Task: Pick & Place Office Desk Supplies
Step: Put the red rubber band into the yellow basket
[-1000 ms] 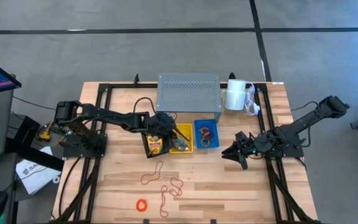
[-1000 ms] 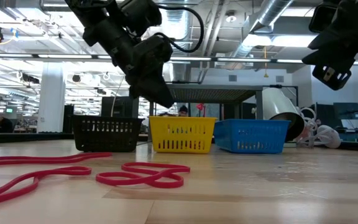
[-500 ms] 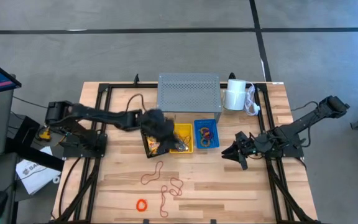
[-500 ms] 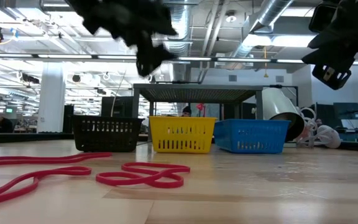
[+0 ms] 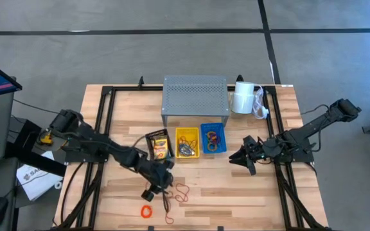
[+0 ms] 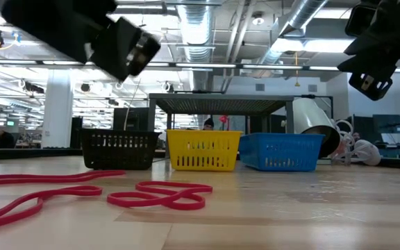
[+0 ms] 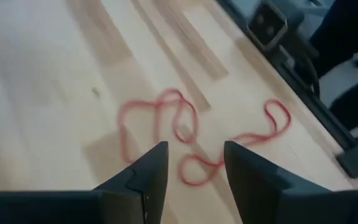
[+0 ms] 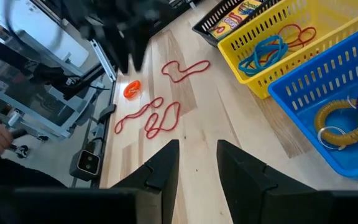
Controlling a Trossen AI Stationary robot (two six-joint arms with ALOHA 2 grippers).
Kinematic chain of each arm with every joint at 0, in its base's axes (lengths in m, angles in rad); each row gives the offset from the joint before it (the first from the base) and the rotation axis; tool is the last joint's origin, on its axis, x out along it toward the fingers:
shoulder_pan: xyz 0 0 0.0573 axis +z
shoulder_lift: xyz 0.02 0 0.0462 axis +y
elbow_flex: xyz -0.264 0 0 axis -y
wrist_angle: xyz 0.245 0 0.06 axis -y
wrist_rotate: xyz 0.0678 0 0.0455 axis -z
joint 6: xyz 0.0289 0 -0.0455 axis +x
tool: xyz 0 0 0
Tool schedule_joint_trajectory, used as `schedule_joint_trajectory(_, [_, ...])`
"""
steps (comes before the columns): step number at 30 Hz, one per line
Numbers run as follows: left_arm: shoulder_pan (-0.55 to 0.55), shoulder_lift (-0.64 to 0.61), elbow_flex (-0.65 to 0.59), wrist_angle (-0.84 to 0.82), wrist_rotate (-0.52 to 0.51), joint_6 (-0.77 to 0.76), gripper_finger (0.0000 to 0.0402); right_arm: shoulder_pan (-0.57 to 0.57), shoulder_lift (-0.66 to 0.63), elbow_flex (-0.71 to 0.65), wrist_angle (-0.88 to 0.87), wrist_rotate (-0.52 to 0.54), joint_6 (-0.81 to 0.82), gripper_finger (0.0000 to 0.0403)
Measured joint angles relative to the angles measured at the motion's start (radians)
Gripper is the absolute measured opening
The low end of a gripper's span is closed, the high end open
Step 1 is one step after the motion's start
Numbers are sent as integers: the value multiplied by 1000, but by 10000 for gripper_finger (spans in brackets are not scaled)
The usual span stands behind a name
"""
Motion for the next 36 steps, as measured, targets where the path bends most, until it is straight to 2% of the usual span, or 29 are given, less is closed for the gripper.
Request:
schedule_joint_trajectory(4, [-8,72,6,-1,47,-50,160,0,0,0,1,0,0,106])
schedule_joint_trajectory(8, [-13,126,19,1,83,-37,165,0,0,0,3,0,0,106])
schedule_joint_trajectory(12, [-31,178,51,-1,105,84,168,0,0,0,2,0,0,106])
schedule_joint_trajectory(18, [-67,259,117,-113,111,300,169,0,0,0,1,0,0,106])
schedule_joint_trajectory(20, [-75,272,130,-145,91,341,170,0,0,0,0,0,0,106])
schedule_joint_trajectory(25, [-84,266,134,-139,-32,397,173,0,0,0,-1,0,0,106])
schedule_joint_trajectory(31, [-84,257,134,-107,-45,499,173,0,0,0,0,0,0,106])
schedule_joint_trajectory(36, [-84,275,134,-76,-41,507,173,0,0,0,1,0,0,106])
